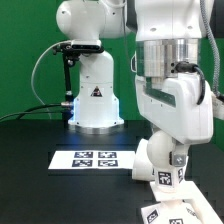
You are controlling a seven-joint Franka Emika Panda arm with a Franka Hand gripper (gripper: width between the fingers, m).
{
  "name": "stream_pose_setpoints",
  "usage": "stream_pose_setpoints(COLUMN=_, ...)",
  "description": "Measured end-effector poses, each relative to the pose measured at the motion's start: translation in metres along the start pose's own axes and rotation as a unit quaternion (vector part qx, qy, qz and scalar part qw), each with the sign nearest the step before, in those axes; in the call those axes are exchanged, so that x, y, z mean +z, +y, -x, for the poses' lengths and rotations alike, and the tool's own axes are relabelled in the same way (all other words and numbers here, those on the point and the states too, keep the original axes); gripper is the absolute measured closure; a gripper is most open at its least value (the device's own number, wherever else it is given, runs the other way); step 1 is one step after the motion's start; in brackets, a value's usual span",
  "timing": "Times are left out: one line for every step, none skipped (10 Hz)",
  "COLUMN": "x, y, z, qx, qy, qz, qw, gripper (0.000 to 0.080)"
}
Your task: Assemble lamp
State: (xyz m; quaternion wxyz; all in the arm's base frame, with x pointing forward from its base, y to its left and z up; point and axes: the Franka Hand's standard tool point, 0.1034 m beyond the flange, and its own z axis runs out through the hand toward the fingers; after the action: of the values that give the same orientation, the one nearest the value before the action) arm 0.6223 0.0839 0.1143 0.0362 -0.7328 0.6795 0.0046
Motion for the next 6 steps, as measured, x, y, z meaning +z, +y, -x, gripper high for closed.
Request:
stream_pose_setpoints(x=0.0003, y=0.0004, z=0.0005, qx=0.018, qy=-0.001, qz=0.001, qw=1.000, gripper=0.0223)
stream_pose_setpoints(x=0.0006, y=0.0006, z=0.0015, qx=0.044, qy=-0.001, qz=0.001, qw=0.999, gripper=0.0223)
stream_pose_setpoints(x=0.0007, y=0.0006, z=0.0018, qx=0.044, qy=-0.001, qz=0.001, qw=0.999, gripper=0.0223)
stream_pose_setpoints(x=0.0007, y=0.0005, z=0.0016, qx=0.040, qy=0.000, qz=0.001, qw=0.999, gripper=0.0223)
stream_pose_setpoints(x=0.0008, y=0.0011, z=0.0017, qx=-0.004, qy=0.001, qz=0.001, qw=1.000, gripper=0.0125)
stream_pose_setpoints(x=0.0018, y=0.0032, z=0.0041, qx=-0.083, qy=0.000, qz=0.004, qw=0.997, gripper=0.0107)
